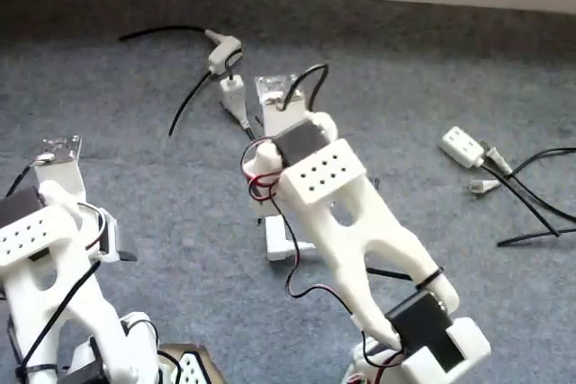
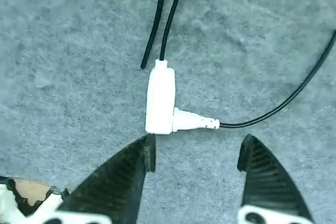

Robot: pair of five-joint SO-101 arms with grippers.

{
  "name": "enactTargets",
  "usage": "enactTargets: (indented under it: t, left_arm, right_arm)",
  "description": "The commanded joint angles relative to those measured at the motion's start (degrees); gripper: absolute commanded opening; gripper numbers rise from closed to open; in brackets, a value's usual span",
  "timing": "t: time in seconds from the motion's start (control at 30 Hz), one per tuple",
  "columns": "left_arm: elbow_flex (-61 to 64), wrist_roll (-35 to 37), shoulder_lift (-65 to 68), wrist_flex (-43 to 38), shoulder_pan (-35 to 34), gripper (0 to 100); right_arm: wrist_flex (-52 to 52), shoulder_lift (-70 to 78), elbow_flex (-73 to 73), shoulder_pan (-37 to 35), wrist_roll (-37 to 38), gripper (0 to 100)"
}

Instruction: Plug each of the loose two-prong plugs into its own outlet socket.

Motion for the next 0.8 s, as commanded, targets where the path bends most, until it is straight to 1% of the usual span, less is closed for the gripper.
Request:
enactTargets:
  t: [0.0, 0.1, 0.37, 0.57, 0.6, 0.77]
  left_arm:
    - [4.2, 0.2, -1.8, -5.6, -0.7, 24]
    - [6.1, 0.2, -1.8, -8.1, -0.7, 24]
    - [10.5, 0.2, -1.8, -14.1, -2.0, 24]
    - [10.9, 0.2, -1.8, -14.4, -1.9, 24]
    - [10.9, 0.2, -1.8, -14.4, -1.9, 24]
    - [10.9, 0.2, -1.8, -14.4, -1.9, 24]
  right_arm:
    - [-6.1, 0.7, 4.4, -4.0, -0.4, 25.6]
    - [-9.9, 2.1, 7.1, -5.3, -0.3, 25.6]
    - [-18.6, 10.6, 10.2, -5.3, -0.3, 25.6]
    - [-21.3, 16.4, 9.8, -5.1, -0.1, 24.8]
    - [-21.3, 16.6, 9.8, -5.1, 0.7, 22.7]
    - [-21.3, 16.7, 9.8, -4.7, 11.6, 3.9]
